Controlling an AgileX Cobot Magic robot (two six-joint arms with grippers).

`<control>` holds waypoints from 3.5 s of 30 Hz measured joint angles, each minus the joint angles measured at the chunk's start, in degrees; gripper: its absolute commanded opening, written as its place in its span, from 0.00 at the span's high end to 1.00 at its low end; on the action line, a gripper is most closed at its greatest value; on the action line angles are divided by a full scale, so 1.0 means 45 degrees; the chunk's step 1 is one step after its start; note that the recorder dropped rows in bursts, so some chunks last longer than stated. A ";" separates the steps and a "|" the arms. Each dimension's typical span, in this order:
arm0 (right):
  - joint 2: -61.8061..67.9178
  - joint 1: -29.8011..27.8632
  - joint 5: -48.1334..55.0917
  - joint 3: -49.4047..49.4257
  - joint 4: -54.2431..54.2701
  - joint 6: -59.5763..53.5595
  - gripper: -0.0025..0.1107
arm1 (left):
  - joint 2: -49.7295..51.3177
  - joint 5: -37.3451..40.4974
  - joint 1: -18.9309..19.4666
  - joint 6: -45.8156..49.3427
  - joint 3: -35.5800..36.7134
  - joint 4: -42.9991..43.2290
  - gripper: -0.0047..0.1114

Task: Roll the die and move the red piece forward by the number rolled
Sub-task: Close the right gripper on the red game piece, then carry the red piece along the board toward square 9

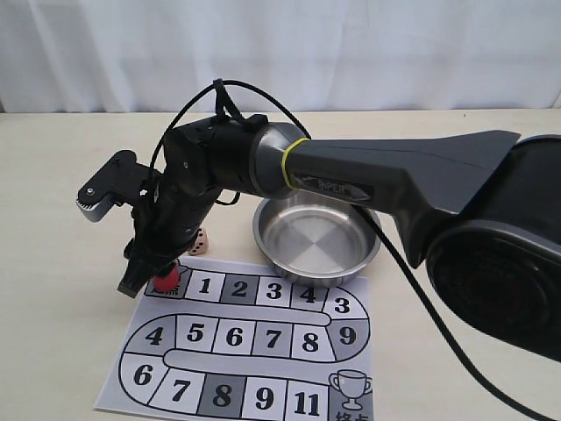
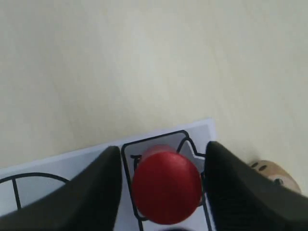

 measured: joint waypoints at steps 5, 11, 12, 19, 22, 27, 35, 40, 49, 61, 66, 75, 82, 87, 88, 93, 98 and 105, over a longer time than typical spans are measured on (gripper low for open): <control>0.0000 0.0000 0.0000 0.0000 0.0000 0.0016 0.86 | 0.0000 0.0000 0.0000 0.0000 0.0000 0.0000 0.96; 0.0000 0.0000 0.0102 0.0000 0.0000 0.0016 0.94 | 0.0000 0.0000 0.0000 0.0000 0.0000 0.0000 0.96; 0.0000 0.0000 0.0110 0.0000 0.0000 0.0016 0.94 | 0.0000 0.0000 0.0000 0.0000 0.0000 0.0000 0.96; -0.0173 -0.0034 0.0253 0.0000 0.0000 0.0016 0.94 | 0.0000 0.0000 0.0000 0.0000 0.0000 0.0000 0.96; -0.0678 -0.0508 0.0481 0.0000 0.0147 0.0127 0.94 | 0.0000 0.0000 0.0000 0.0000 0.0000 0.0000 0.96; -0.0966 -0.1184 0.1210 0.0000 0.0397 0.0241 0.94 | 0.0000 0.0000 0.0000 0.0000 0.0000 0.0000 0.96; -0.0416 -0.1269 0.1982 0.0090 0.1160 -0.0029 0.94 | 0.0000 0.0000 0.0000 0.0000 0.0000 0.0000 0.96; -0.0389 -0.1269 0.2006 0.0287 0.1225 -0.0052 0.94 | 0.0000 0.0000 0.0000 0.0000 0.0000 0.0000 0.96; -0.0960 -0.1299 0.1845 0.0569 0.1005 -0.0133 0.94 | 0.0000 0.0000 0.0000 0.0000 0.0000 0.0000 0.96; -0.1342 -0.1595 0.3195 0.0627 0.0433 -0.0133 0.94 | 0.0000 0.0000 0.0000 0.0000 0.0000 0.0000 0.96; -0.1342 -0.1595 0.2674 0.1465 0.0103 -0.0133 0.94 | 0.0000 0.0000 0.0000 0.0000 0.0000 0.0000 0.96; -0.1316 -0.1595 0.2221 0.1604 0.0285 -0.0178 0.94 | 0.0000 0.0000 0.0000 0.0000 0.0000 0.0000 0.96; -0.1865 -0.1595 0.2203 0.1840 0.0333 -0.0088 0.94 | 0.0000 0.0000 0.0000 0.0000 0.0000 0.0000 0.96; -0.2855 -0.1595 0.1545 0.3121 0.0365 -0.0061 0.94 | 0.0000 0.0000 0.0000 0.0000 0.0000 0.0000 0.96; -0.3058 -0.1595 0.1286 0.3484 0.0365 -0.0061 0.94 | 0.0000 0.0000 0.0000 0.0000 0.0000 0.0000 0.96; -0.3839 -0.1595 -0.0092 0.5157 0.0365 0.0080 0.94 | 0.0000 0.0000 0.0000 0.0000 0.0000 0.0000 0.96; -0.4019 -0.1595 -0.1351 0.6243 0.0288 0.0398 0.94 | 0.0000 0.0000 0.0000 0.0000 0.0000 0.0000 0.96; -0.4019 -0.1621 -0.1955 0.6903 -0.1003 0.1615 0.94 | 0.0000 0.0000 0.0000 0.0000 0.0000 0.0000 0.96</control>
